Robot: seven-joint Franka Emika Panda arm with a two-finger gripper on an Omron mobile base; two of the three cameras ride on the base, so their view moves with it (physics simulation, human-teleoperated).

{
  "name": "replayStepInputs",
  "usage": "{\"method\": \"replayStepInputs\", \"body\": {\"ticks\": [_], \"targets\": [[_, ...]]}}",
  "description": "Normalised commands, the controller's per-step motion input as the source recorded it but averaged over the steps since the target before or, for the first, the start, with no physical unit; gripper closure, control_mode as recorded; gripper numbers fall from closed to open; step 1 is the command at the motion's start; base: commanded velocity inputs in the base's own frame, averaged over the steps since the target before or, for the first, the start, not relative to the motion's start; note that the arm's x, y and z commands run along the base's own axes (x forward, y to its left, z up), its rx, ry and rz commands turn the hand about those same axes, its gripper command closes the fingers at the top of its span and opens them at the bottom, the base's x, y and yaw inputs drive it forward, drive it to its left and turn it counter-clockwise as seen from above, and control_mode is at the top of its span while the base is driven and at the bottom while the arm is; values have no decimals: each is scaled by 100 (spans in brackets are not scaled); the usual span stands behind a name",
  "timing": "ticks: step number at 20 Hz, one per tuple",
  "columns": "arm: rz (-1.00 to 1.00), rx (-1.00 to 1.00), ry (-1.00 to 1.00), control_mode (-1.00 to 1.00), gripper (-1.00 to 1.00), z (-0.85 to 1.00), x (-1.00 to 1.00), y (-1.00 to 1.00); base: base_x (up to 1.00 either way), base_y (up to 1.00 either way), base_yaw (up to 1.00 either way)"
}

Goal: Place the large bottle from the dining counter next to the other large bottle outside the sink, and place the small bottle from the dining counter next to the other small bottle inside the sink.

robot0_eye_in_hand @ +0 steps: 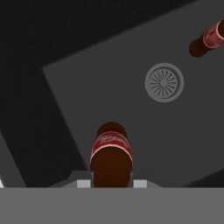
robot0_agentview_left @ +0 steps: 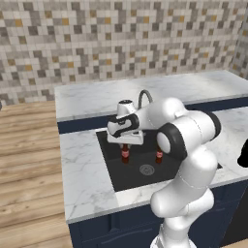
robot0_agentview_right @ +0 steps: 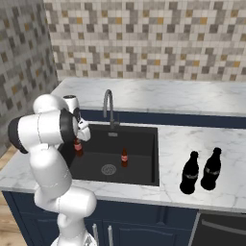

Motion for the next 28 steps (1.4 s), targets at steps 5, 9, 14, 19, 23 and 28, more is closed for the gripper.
{"method": "replayStepInputs", "body": {"ticks": [5,9,14,19,23,28], "targets": [[-7,0,-5,-100,100,-3,21,2,0,0,0],[-6,0,-2,-100,100,-11,28,0,0,0,0],[-3,0,0,-100,100,-15,25,0,0,0,0],[0,0,0,-100,100,-16,13,0,0,0,0],[0,0,0,-100,100,-23,9,0,0,0,0],[0,0,0,-100,100,-27,13,0,0,0,0]]}}
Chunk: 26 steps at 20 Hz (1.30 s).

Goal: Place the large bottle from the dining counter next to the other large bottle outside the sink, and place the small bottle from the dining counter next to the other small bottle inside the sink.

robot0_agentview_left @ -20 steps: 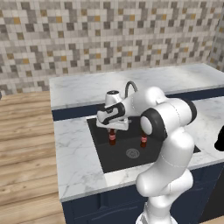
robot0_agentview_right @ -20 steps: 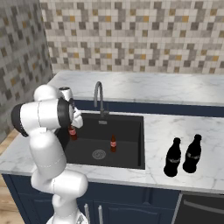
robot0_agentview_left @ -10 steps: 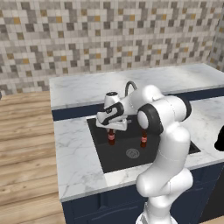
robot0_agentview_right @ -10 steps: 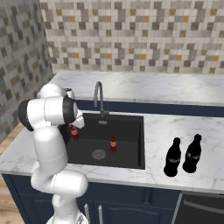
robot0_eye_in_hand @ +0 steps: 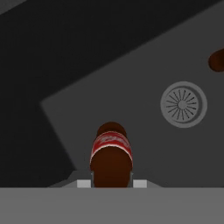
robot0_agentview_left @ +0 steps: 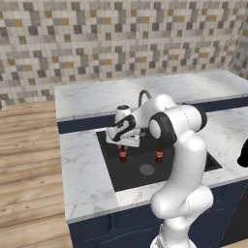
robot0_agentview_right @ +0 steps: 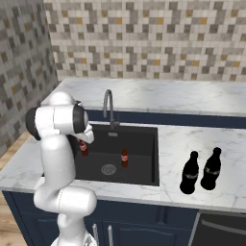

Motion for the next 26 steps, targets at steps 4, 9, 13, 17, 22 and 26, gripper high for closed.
{"method": "replayStepInputs", "body": {"ticks": [4,9,13,17,22,26], "targets": [[0,0,0,-100,100,-28,19,0,0,0,0],[0,0,1,-100,100,-15,12,0,0,0,0],[0,0,6,-100,100,-23,0,0,0,0,0],[-1,0,7,-100,100,-29,0,0,0,0,0],[-1,0,4,-100,100,-30,0,0,0,0,0],[-1,0,0,-100,100,-25,3,0,0,0,0]]}}
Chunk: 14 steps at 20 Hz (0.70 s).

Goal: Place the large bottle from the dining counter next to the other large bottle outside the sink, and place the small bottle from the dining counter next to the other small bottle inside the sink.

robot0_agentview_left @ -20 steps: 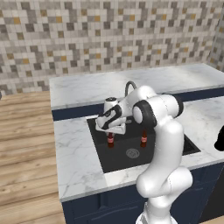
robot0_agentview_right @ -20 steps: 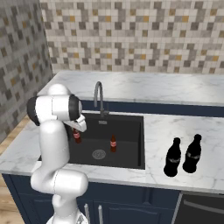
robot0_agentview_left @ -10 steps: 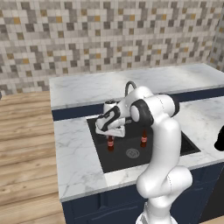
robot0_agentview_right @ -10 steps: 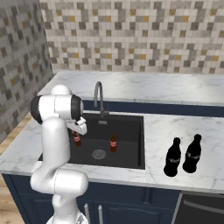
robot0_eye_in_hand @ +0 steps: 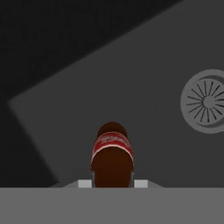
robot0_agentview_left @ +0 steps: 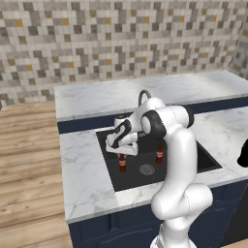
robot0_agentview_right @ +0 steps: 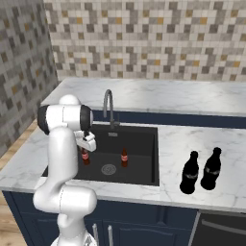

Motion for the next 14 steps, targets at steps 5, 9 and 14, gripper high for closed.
{"method": "replayStepInputs", "body": {"ticks": [5,9,14], "targets": [[-1,0,2,-100,100,-27,3,0,0,0,0],[-2,0,4,-100,100,-39,1,-4,0,0,0],[-3,1,7,-100,100,-43,0,-8,0,0,0]]}}
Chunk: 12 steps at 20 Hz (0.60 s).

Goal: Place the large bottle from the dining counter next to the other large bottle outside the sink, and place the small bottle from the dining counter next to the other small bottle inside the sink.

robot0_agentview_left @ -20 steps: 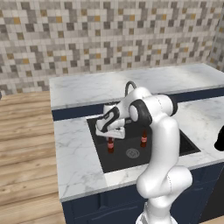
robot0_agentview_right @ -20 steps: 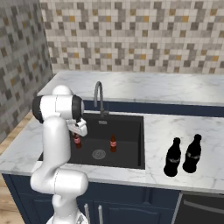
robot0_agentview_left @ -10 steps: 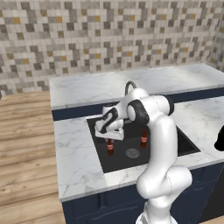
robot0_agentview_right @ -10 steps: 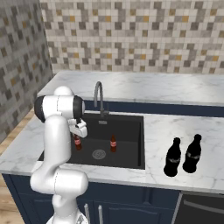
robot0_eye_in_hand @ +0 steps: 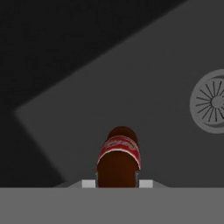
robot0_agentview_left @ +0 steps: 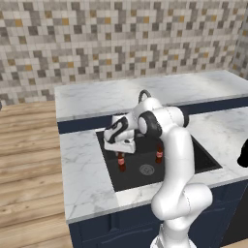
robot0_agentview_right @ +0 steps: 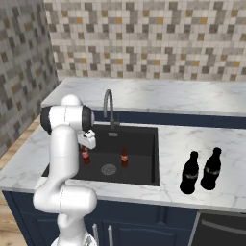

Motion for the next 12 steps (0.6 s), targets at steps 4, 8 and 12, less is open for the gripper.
{"method": "replayStepInputs", "body": {"ticks": [4,8,12], "targets": [[-2,9,4,-100,100,-1,0,-13,0,0,0],[-2,5,0,-100,100,-9,0,-6,0,0,0],[-1,0,1,-100,100,-11,0,-1,0,0,0]]}}
